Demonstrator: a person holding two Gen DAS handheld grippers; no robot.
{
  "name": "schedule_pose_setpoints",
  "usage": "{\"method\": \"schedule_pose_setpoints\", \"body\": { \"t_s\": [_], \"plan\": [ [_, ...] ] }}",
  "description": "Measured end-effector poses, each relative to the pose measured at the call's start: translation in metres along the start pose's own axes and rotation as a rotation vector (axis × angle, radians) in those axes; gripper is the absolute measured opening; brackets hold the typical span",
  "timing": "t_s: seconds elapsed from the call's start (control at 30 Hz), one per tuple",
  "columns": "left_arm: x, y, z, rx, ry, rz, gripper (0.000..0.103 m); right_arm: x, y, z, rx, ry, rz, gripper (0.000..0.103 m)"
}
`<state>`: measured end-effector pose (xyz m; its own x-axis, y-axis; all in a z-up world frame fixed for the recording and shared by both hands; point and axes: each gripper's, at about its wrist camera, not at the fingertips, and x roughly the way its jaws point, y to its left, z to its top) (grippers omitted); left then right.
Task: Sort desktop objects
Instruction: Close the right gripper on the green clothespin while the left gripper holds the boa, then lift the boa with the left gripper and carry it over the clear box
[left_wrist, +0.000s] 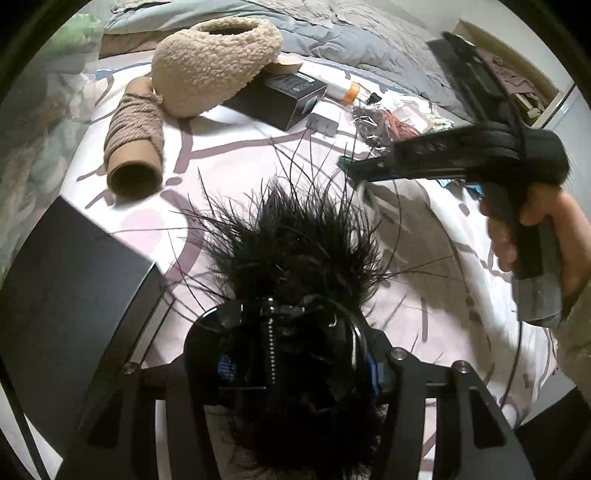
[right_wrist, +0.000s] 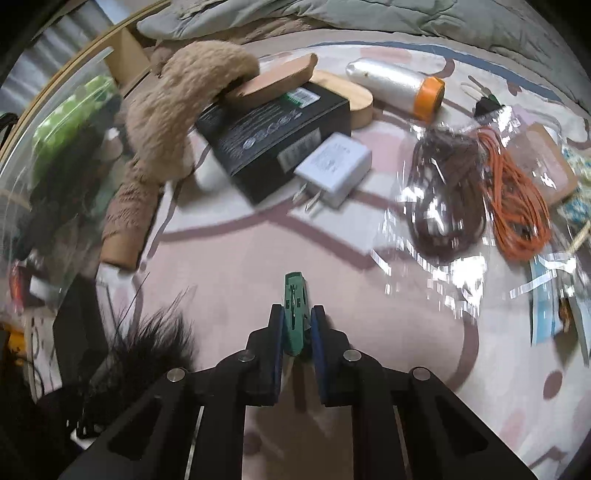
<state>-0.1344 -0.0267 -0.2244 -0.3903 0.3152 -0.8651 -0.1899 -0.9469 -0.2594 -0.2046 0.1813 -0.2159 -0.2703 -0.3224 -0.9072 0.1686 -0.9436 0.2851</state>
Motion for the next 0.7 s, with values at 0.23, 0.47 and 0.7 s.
{"method": "schedule_pose_setpoints", "body": {
  "t_s": [0.23, 0.47, 0.7],
  "plan": [
    [-0.006, 0.001, -0.003, -0.01, -0.012, -0.011, 0.053, -0.029, -0.006, -0.035, 0.013, -0.003, 0.036, 0.015],
    [-0.02, -0.003, -0.002, -0.009, -0.026, -0.006, 0.053, -0.056, 0.002, -0.035, 0.058, -0.053, 0.066, 0.015],
    [-0.04, -0.006, 0.001, 0.004, -0.062, -0.009, 0.053, -0.093, 0.022, -0.027, 0.052, -0.143, 0.122, 0.015]
  ]
}}
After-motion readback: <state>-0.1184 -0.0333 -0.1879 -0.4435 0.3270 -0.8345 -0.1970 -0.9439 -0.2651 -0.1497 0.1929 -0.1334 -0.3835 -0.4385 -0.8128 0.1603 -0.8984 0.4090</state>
